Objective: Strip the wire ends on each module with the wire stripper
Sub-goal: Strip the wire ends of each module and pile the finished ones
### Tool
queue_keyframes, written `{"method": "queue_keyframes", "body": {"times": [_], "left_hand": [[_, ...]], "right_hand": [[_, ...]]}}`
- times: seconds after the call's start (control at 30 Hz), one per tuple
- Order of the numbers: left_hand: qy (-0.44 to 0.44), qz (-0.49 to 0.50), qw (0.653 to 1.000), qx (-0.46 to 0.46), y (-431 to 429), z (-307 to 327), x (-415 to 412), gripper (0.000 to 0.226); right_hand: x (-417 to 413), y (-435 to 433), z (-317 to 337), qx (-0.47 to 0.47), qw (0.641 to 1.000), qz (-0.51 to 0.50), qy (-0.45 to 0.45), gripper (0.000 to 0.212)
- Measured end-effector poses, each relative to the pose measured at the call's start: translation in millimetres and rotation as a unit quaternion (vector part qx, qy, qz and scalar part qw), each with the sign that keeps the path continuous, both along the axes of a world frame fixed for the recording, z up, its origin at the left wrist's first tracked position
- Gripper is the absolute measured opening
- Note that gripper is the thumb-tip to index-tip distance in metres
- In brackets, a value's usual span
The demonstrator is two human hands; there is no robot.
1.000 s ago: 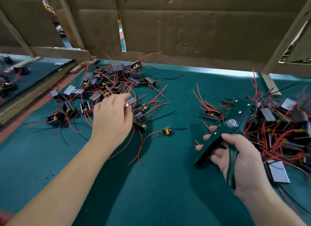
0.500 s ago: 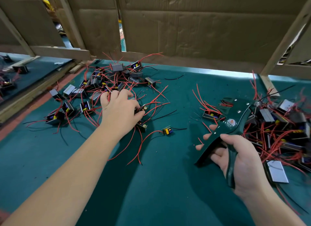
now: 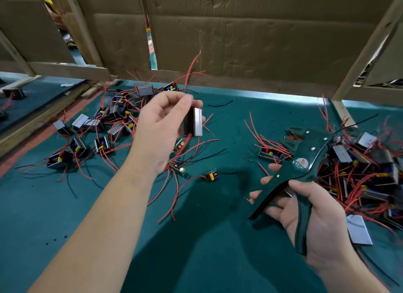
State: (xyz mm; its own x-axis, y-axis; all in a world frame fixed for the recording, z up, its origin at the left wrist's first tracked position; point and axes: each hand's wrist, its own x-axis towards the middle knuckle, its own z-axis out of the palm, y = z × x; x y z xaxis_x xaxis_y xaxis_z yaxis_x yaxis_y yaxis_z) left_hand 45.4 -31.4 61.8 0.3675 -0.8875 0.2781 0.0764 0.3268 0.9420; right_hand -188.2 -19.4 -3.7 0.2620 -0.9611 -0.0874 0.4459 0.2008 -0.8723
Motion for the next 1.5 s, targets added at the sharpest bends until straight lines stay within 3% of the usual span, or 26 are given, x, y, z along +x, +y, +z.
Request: {"method": "queue_keyframes", "body": {"times": [0.1, 0.2, 0.3, 0.47, 0.57, 0.73, 0.93, 1.03, 1.23, 1.5], "left_hand": [[0.034, -0.049, 0.997, 0.038, -3.1, -3.5, -10.7, 0.016], [0.032, -0.059, 0.995, 0.077, -4.2, -11.0, -22.4, 0.003], [0.053, -0.072, 0.991, 0.101, -3.5, -21.4, -34.9, 0.017], [0.029, -0.122, 0.985, 0.118, -0.1, -33.2, -46.0, 0.026], [0.031, -0.126, 0.988, 0.087, 0.7, -37.0, -48.1, 0.023], [-0.021, -0.134, 0.990, 0.047, 8.2, -38.5, -51.7, 0.016], [-0.106, -0.219, 0.966, 0.083, 17.2, -39.4, -55.4, 0.015], [-0.115, -0.238, 0.960, 0.096, 18.6, -41.6, -57.6, 0.017], [-0.079, -0.122, 0.985, 0.090, 15.4, -45.9, -61.7, 0.019], [-0.057, -0.032, 0.994, 0.087, 9.4, -46.0, -50.2, 0.017]], "right_hand": [[2.1, 1.9, 4.8, -0.009, 0.999, 0.010, -0.031, 0.054], [2.2, 3.4, 7.8, -0.025, 0.998, 0.017, -0.063, 0.043], [2.5, 4.4, 10.7, -0.032, 0.996, 0.033, -0.076, 0.039], [1.2, 4.2, 14.7, -0.003, 0.989, 0.107, -0.106, 0.073], [1.8, 4.8, 15.4, 0.024, 0.982, 0.141, -0.122, 0.077], [2.4, 9.6, 21.6, 0.039, 0.973, 0.163, -0.158, 0.068], [0.8, 10.5, 37.2, 0.014, 0.946, 0.211, -0.247, 0.069], [0.3, 11.7, 36.8, 0.008, 0.952, 0.207, -0.224, 0.075], [1.1, 14.2, 30.7, 0.008, 0.973, 0.155, -0.169, 0.089], [-3.4, 13.2, 29.2, -0.017, 0.938, 0.266, -0.220, 0.065]]}}
